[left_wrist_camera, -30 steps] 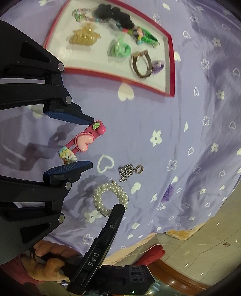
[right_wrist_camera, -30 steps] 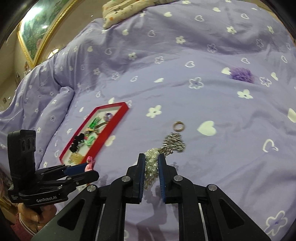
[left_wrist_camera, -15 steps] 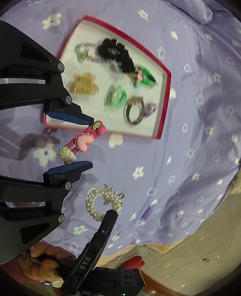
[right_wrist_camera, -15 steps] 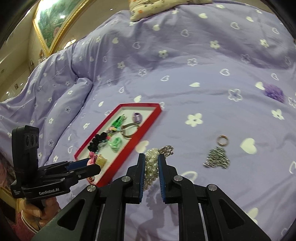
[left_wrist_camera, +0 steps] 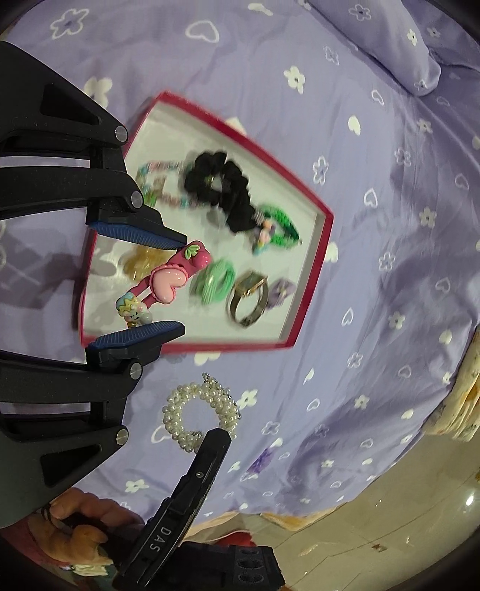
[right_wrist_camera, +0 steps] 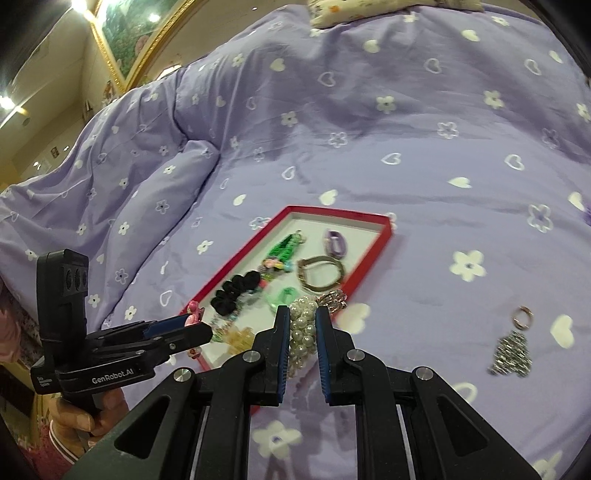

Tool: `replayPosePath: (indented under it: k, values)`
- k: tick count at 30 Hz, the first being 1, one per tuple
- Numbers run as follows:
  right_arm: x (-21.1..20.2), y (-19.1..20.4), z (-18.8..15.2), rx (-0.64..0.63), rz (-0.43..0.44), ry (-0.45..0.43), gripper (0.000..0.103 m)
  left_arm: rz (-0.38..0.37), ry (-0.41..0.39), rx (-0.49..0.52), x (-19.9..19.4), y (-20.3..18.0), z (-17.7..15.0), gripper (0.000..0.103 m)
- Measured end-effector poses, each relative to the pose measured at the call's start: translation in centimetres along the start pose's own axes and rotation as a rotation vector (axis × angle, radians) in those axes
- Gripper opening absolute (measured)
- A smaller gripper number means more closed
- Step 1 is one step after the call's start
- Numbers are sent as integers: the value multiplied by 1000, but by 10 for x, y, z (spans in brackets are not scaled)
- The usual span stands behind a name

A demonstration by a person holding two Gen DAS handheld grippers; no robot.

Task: Organize jewelry
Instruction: 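Carry heart clip and pearl bracelet into the tray and open both tools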

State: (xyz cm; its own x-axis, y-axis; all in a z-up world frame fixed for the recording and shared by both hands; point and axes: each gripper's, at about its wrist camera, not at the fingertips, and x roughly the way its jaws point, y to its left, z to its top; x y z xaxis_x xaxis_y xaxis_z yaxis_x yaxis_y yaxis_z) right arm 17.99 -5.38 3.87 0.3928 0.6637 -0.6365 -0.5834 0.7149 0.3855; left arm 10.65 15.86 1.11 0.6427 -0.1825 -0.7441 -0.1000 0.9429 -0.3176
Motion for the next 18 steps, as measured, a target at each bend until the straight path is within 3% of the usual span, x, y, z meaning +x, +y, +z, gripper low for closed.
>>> replayPosePath:
  k: [18]
  values:
    - [84, 21, 23, 19, 71, 50, 13, 129, 28, -1, 34, 55, 30, 39]
